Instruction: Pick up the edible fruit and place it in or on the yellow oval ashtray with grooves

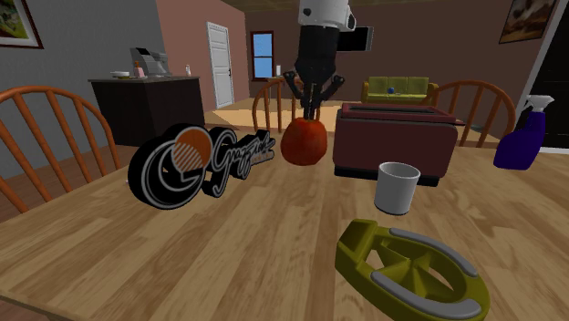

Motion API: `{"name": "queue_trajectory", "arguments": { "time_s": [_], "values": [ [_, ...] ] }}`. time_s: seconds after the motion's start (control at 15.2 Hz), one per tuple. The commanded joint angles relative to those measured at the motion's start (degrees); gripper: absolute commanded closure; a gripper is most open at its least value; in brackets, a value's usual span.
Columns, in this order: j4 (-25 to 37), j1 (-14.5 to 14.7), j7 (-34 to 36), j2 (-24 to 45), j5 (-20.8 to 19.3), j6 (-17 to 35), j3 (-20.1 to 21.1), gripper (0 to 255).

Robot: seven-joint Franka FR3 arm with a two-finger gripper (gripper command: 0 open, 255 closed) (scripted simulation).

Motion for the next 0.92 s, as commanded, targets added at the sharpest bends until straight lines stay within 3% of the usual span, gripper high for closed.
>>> {"name": "queue_trajectory", "arguments": {
  "time_s": [0.0, 0.86],
  "values": [
    [-1.51, -0.29, -0.51, -1.86, -0.04, -0.43, -0.26, 255],
    [-21.71, -4.51, -7.96, -26.86, -2.69, -5.75, -4.89, 255]
  ]
}}
